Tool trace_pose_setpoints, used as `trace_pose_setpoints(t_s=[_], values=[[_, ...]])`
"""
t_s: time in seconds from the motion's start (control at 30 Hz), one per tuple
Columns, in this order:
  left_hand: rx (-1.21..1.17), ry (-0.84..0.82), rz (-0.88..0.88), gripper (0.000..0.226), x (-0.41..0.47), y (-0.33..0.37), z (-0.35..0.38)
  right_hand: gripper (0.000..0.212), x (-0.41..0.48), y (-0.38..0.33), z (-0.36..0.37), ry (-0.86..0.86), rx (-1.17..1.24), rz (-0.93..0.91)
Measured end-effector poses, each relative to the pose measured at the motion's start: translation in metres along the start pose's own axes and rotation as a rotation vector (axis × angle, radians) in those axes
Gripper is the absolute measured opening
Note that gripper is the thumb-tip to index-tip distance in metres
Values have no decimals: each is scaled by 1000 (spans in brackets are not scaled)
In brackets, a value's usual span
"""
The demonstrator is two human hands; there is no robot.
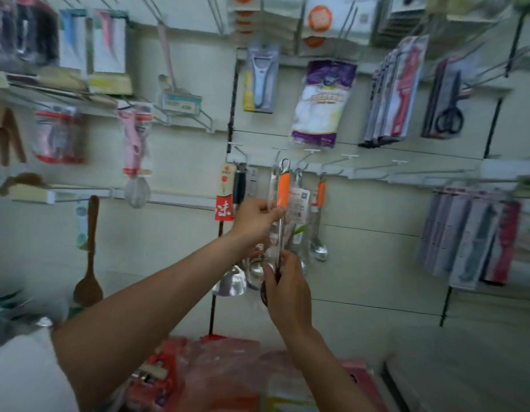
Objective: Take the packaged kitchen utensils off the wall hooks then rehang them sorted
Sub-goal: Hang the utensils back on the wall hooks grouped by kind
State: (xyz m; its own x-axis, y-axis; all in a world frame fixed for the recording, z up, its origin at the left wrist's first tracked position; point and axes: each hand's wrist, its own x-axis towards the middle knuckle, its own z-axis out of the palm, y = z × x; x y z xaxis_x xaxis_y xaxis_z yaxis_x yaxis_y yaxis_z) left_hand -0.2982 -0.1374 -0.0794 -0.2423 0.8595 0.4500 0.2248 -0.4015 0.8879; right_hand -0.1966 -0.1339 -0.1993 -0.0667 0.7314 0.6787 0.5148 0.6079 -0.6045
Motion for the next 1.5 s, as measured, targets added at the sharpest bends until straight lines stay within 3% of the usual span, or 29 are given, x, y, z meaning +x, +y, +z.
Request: trace_pose_setpoints(t_s=[0.13,0.47,0.63,1.0,1.5], values=[[-6,-47,-14,18,18,6,49,21,19,32,-25,76,-22,32],[-51,-164,-22,19,63,-1,139,28,60,98,-74,135,-98,80],[-89,-165,-60,19,78,-9,148,24,76,114,-72,120,-112,77],[-116,-107,36,10,97,-34,144,28,88,129,-51,111,-117,36],[-4,5,-78,15,176,-74,166,26,151,175,-5,45,-125,73]])
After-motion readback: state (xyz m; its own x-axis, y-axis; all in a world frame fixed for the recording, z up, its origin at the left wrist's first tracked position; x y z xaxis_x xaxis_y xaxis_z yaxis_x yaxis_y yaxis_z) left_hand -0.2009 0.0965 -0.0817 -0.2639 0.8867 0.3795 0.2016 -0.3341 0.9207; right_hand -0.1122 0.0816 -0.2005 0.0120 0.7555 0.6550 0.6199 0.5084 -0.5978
